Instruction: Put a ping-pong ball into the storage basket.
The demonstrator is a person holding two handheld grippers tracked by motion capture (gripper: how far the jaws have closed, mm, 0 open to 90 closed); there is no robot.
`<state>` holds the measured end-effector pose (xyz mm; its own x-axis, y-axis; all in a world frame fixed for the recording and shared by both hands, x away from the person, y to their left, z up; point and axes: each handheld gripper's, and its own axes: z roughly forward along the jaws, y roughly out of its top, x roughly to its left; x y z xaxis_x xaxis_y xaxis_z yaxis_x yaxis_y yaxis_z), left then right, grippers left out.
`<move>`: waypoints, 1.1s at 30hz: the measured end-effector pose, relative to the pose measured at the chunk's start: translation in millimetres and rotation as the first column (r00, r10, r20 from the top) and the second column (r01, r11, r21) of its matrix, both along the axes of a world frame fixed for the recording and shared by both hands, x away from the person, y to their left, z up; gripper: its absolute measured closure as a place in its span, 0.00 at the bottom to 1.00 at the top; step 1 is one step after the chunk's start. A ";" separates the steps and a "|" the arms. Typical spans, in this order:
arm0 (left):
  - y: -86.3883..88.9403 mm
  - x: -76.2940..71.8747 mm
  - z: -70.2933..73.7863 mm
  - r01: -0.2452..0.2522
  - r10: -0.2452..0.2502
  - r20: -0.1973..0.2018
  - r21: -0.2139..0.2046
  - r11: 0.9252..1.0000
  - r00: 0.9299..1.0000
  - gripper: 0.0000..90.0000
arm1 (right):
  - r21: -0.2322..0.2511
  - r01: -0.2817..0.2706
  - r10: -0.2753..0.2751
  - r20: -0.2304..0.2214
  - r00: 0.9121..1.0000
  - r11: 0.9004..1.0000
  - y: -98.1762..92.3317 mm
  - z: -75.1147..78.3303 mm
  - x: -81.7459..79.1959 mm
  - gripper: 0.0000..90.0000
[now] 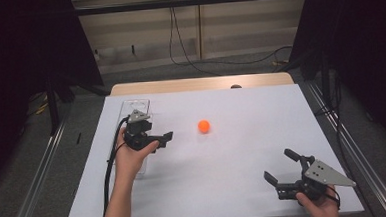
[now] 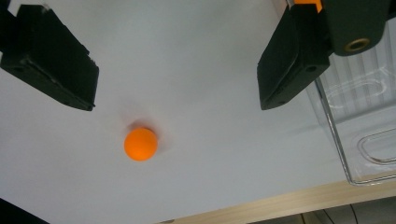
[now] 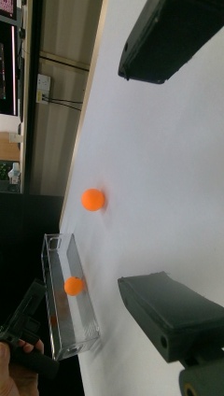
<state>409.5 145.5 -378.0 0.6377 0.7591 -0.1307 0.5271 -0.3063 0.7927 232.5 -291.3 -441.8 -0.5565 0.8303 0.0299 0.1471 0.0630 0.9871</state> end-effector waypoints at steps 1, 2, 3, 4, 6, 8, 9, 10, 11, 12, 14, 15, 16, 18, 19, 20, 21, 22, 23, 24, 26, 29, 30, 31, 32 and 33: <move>-0.7 0.1 -0.2 0.006 -0.006 -0.001 0.004 1.000 1.000 0.14 | -0.004 -0.002 0.002 0.001 1.000 1.000 -0.1 -0.1 0.2 0.02; -1.3 0.3 -0.6 0.011 -0.011 -0.002 0.001 1.000 1.000 0.14 | -0.005 -0.003 0.003 0.001 1.000 1.000 0.0 -0.1 0.4 0.01; -2.1 0.4 -1.1 0.011 -0.011 -0.003 -0.009 1.000 1.000 0.14 | -0.004 -0.003 0.003 0.002 1.000 1.000 0.3 -0.1 0.7 0.01; -2.5 0.6 -1.3 0.010 -0.010 -0.002 -0.006 1.000 1.000 0.14 | -0.004 -0.004 0.004 0.003 1.000 1.000 0.6 -0.1 0.9 0.01; -2.7 1.2 -2.0 0.012 -0.012 -0.003 -0.005 1.000 1.000 0.14 | -0.006 -0.007 0.007 0.001 1.000 1.000 0.8 -0.3 1.3 0.02; -3.8 1.1 -2.7 0.014 -0.014 -0.008 -0.007 1.000 1.000 0.14 | -0.006 -0.008 0.008 -0.002 1.000 1.000 1.2 -0.6 1.5 0.01; -4.5 1.0 -2.9 0.014 -0.014 -0.007 -0.005 1.000 1.000 0.14 | -0.006 -0.009 0.009 -0.002 1.000 1.000 1.3 -0.6 1.5 0.01; -5.4 0.9 -3.2 0.012 -0.012 -0.002 -0.003 1.000 1.000 0.14 | -0.007 -0.009 0.009 0.000 1.000 1.000 1.3 -0.5 1.6 0.01; -6.3 0.8 -3.6 0.014 -0.014 0.000 -0.005 1.000 1.000 0.14 | -0.006 -0.009 0.009 0.000 1.000 1.000 1.2 -0.5 1.6 0.01; -7.0 1.0 -4.0 0.017 -0.017 0.001 -0.005 1.000 1.000 0.14 | -0.006 -0.008 0.008 0.000 1.000 1.000 1.2 -0.5 1.6 0.01; -9.1 0.7 -5.1 0.022 -0.022 0.000 -0.002 1.000 1.000 0.14 | -0.006 -0.007 0.007 0.000 1.000 1.000 0.9 -0.5 1.7 0.02; -10.0 0.8 -5.7 0.024 -0.024 -0.001 -0.001 1.000 1.000 0.14 | -0.006 -0.007 0.007 0.001 1.000 1.000 0.9 -0.4 1.8 0.01; -10.9 0.8 -6.4 0.028 -0.028 -0.002 0.005 1.000 1.000 0.14 | -0.006 -0.006 0.006 0.001 1.000 1.000 1.0 -0.3 1.9 0.01; -12.3 0.8 -6.9 0.032 -0.032 -0.001 0.005 0.999 0.999 0.14 | -0.006 -0.007 0.007 0.000 1.000 1.000 1.4 -0.3 2.1 0.02; -12.7 0.8 -7.0 0.033 -0.033 0.000 0.004 0.999 0.999 0.14 | -0.005 -0.008 0.008 -0.001 1.000 1.000 1.8 -0.4 2.2 0.01; -13.1 0.9 -7.2 0.034 -0.034 0.000 0.000 0.999 0.999 0.14 | -0.005 -0.010 0.010 -0.001 1.000 1.000 2.0 -0.4 2.2 0.01; -13.3 1.2 -7.1 0.037 -0.037 0.003 0.001 0.999 0.999 0.14 | -0.006 -0.010 0.010 -0.001 1.000 1.000 2.2 -0.5 2.3 0.01; -13.8 1.2 -7.3 0.034 -0.034 0.003 -0.006 0.999 0.999 0.14 | -0.006 -0.011 0.011 -0.001 1.000 1.000 2.0 -0.6 2.4 0.01; -14.0 1.5 -7.6 0.036 -0.036 0.002 -0.009 0.999 0.999 0.14 | -0.005 -0.010 0.010 -0.001 1.000 1.000 1.9 -0.7 2.5 0.01; -14.5 1.7 -8.0 0.036 -0.036 -0.002 -0.013 0.999 0.999 0.13 | -0.006 -0.009 0.009 -0.002 1.000 1.000 1.6 -0.8 2.7 0.02; -15.7 2.4 -9.2 0.039 -0.039 -0.002 -0.017 0.999 0.999 0.13 | -0.005 -0.008 0.008 -0.003 1.000 1.000 1.3 -1.0 2.7 0.01; -17.6 2.8 -10.3 0.044 -0.044 -0.004 -0.012 0.999 0.999 0.13 | -0.004 -0.007 0.007 -0.002 1.000 1.000 0.5 -0.8 2.6 0.01; -18.8 2.8 -11.0 0.045 -0.045 -0.003 -0.016 0.999 0.999 0.13 | -0.004 -0.006 0.006 -0.001 1.000 1.000 0.3 -0.7 2.6 0.01; -19.9 2.7 -11.6 0.048 -0.048 -0.005 -0.017 0.999 0.999 0.13 | -0.005 -0.007 0.007 0.000 1.000 1.000 0.1 -0.7 2.7 0.01; -21.0 2.7 -12.2 0.050 -0.050 -0.004 -0.016 0.999 0.999 0.13 | -0.004 -0.007 0.007 -0.001 1.000 1.000 0.3 -0.7 2.9 0.02; -22.2 2.4 -12.7 0.052 -0.052 -0.005 -0.018 0.998 0.999 0.13 | -0.005 -0.008 0.008 0.001 1.000 1.000 0.4 -0.7 3.2 0.01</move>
